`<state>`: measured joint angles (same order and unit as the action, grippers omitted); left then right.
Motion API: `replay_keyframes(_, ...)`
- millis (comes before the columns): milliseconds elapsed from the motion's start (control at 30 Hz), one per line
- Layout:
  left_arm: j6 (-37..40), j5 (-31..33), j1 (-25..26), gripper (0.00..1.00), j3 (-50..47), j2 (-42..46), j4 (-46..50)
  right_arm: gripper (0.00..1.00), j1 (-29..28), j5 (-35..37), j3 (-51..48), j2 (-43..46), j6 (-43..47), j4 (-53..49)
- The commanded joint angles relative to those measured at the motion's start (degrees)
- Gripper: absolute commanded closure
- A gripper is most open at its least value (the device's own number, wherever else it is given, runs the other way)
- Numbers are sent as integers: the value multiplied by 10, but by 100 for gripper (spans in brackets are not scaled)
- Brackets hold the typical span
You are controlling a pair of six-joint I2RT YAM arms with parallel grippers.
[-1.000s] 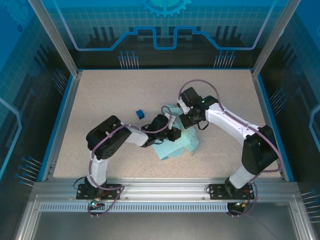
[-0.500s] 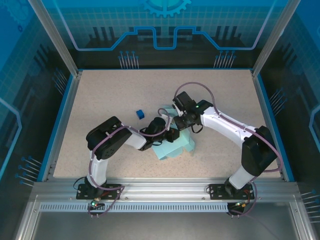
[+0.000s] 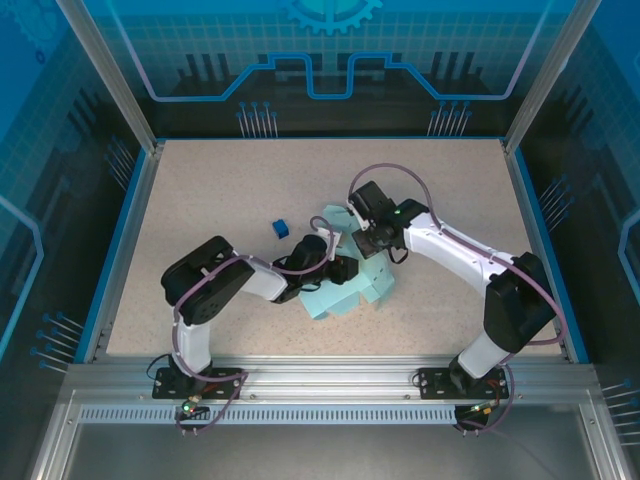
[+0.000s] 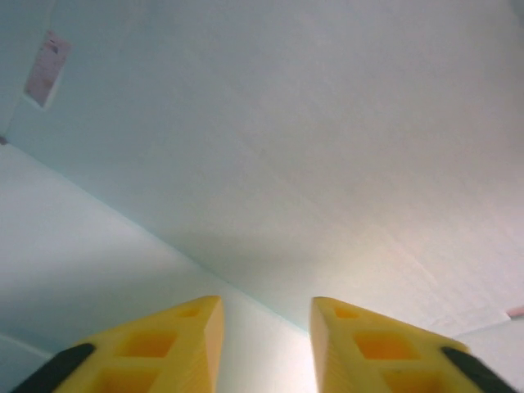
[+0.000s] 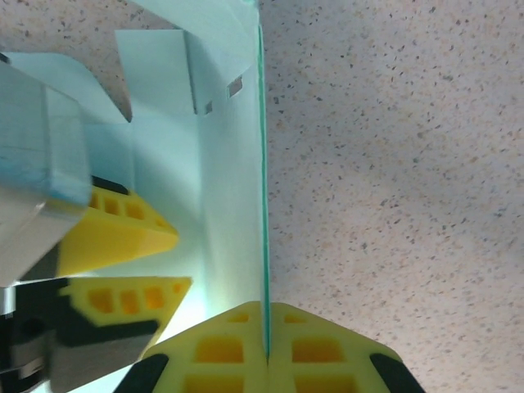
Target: Fold the paper box
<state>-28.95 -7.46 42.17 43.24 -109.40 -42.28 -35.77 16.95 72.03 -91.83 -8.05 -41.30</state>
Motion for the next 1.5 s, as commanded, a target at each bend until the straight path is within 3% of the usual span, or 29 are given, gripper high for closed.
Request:
replay_keyframes(0,-5,11,3,59,-16,42,9,100,11,20,11,9,53,2)
replay_keyframes(267,-17,36,-18,51,-52,132,43,100,19,54,3,22,154,7)
replay_keyframes(667,-17,27,-148,48,-72,269,179,100,-6,175,-76,30,280,141)
replay_keyframes(833,-12,27,-175,47,-45,282,223,100,-25,225,-109,24,323,210)
replay_keyframes(1133,-6,-13,-180,45,-38,258,196,100,-44,302,-166,14,390,329)
replay_keyframes(1300,11,-38,-179,42,-30,242,177,100,-41,279,-170,27,401,331)
replay_keyframes(1467,60,-46,-180,38,-13,226,176,100,-21,192,-150,53,376,255)
